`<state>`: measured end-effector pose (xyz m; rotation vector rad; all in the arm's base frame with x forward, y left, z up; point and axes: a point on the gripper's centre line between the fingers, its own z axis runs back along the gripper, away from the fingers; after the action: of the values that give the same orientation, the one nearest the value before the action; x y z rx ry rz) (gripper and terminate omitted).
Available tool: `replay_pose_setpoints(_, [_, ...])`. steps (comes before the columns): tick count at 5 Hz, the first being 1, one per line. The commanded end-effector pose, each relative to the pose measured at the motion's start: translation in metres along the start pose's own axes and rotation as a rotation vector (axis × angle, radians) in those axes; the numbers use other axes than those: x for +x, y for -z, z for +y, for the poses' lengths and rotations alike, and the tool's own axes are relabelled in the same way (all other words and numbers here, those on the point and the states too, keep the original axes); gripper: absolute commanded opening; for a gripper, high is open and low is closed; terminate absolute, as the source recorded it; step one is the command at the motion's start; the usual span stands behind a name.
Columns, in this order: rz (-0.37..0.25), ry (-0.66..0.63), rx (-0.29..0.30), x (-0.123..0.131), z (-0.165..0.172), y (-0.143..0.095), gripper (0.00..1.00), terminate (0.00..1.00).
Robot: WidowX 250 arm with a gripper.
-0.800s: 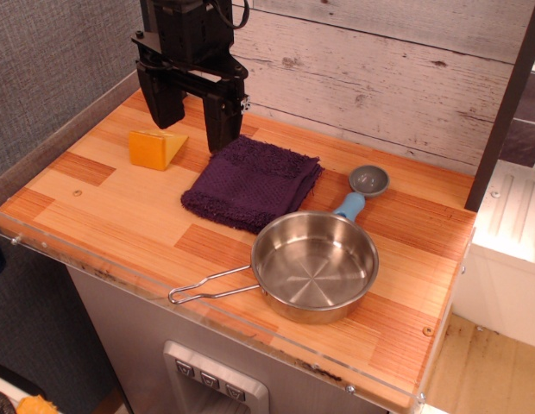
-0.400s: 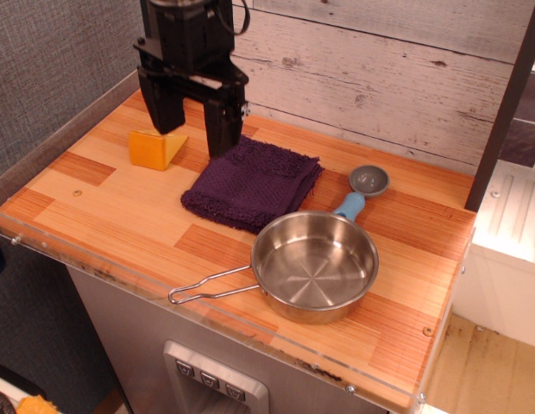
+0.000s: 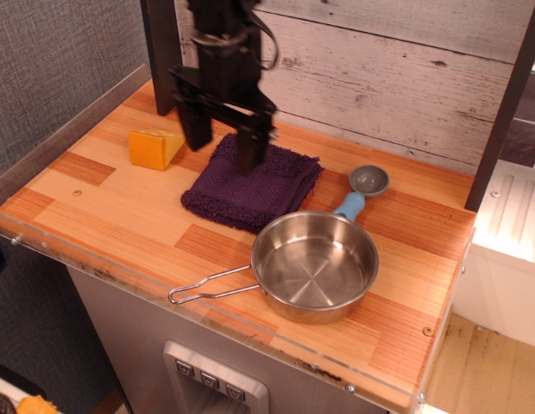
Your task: Move the purple towel to the left of the pot
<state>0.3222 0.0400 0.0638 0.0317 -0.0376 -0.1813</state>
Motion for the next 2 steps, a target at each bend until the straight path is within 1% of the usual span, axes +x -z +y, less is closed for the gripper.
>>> replay_pose_setpoints(1, [-0.084, -0.019, 0.028, 0.0396, -0.0111, -0.0046, 1.0, 0.0])
replay_pose_setpoints(2, [-0.08, -0.012, 0.048, 0.0491, -0.014, -0.0027, 1.0, 0.0])
